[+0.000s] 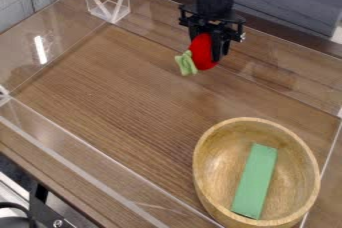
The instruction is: Move the red object to the right side of the table
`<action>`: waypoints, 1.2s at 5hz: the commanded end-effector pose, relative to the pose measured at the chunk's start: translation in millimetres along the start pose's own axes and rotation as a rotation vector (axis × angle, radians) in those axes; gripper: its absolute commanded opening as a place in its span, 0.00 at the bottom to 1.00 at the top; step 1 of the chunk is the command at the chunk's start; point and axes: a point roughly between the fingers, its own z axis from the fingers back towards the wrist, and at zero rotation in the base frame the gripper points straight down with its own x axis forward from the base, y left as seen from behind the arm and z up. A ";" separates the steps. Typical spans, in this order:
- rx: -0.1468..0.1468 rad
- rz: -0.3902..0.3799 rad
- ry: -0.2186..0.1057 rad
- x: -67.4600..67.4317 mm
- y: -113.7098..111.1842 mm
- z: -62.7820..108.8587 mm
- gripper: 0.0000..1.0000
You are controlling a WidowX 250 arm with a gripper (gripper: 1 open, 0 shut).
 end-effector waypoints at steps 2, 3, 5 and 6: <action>0.026 -0.092 -0.055 12.8 -23.8 28.3 0.00; 0.032 -0.112 -0.051 14.3 -31.8 33.8 0.00; 0.039 -0.095 -0.045 18.0 -58.2 26.0 0.00; 0.045 -0.059 -0.033 17.7 -77.6 8.5 0.00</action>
